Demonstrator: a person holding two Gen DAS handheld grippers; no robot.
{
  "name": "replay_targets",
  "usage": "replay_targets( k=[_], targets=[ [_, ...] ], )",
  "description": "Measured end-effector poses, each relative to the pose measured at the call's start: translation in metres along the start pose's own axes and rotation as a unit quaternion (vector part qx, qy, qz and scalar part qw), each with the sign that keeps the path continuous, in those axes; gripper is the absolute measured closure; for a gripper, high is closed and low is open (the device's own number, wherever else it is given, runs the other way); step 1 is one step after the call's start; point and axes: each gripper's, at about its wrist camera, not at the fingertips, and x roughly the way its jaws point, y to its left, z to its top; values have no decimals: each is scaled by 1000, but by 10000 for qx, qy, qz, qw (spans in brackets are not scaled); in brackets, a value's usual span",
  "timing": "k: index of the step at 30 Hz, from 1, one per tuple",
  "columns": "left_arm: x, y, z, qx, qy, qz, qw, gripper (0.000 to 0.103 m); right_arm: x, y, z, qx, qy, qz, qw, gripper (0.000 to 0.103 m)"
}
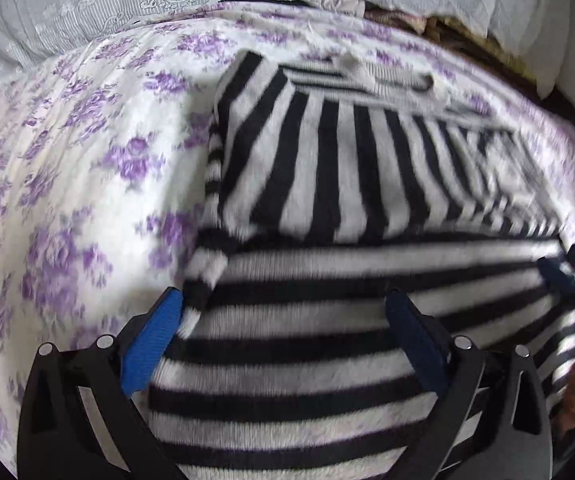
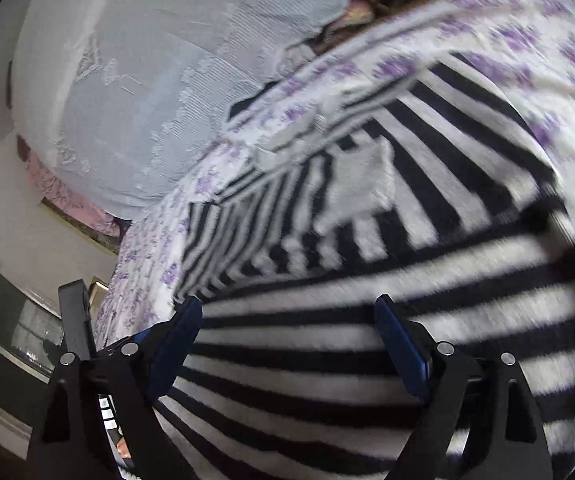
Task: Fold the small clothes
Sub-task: 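Release the folded side and withdraw both grippers from the sweater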
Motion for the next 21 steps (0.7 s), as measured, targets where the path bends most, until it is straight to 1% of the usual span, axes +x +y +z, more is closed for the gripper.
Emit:
replay_targets(
  k=[2, 4, 7, 9, 12, 13, 14, 15, 17, 19, 21],
  targets=[
    [-5, -8, -15, 239, -81, 319, 9992, 4, -9, -1, -10, -100, -31, -34, 9999, 15],
    [-12, -11, -22, 288, -121, 374, 9988, 5, -20, 0, -18, -181, -62, -163, 9997, 15],
    [-25, -10, -42, 319, -178, 380, 9986, 4, -34, 1, -37, -413, -64, -231, 9989, 15],
    [-30, -8, -59, 287, -106, 223, 9993, 4, -46, 2, -51, -658, -50, -332, 9973, 15],
    [-41, -6, -83, 267, -159, 189, 9993, 4, -58, -1, -73, -840, 182, -307, 9958, 14],
    [-45, -6, -89, 269, -166, 172, 9994, 4, -62, 1, -82, -1068, 193, -393, 9933, 14],
    [-49, -5, -98, 266, -186, 140, 9994, 4, -67, 6, -92, -1310, 231, -569, 9895, 12],
    [-53, -5, -104, 270, -200, 126, 9994, 4, -70, 7, -98, -1397, 299, -643, 9876, 12],
    [-62, -4, -117, 316, -286, 168, 9989, 4, -82, 5, -113, -1529, 339, -585, 9859, 12],
    [-70, -4, -128, 348, -341, 188, 9986, 4, -94, 0, -122, -1517, 363, -499, 9865, 12],
    [-81, 2, -141, 296, -324, 55, 9990, 4, -107, -4, -130, -1495, 368, -376, 9874, 12]
  ],
)
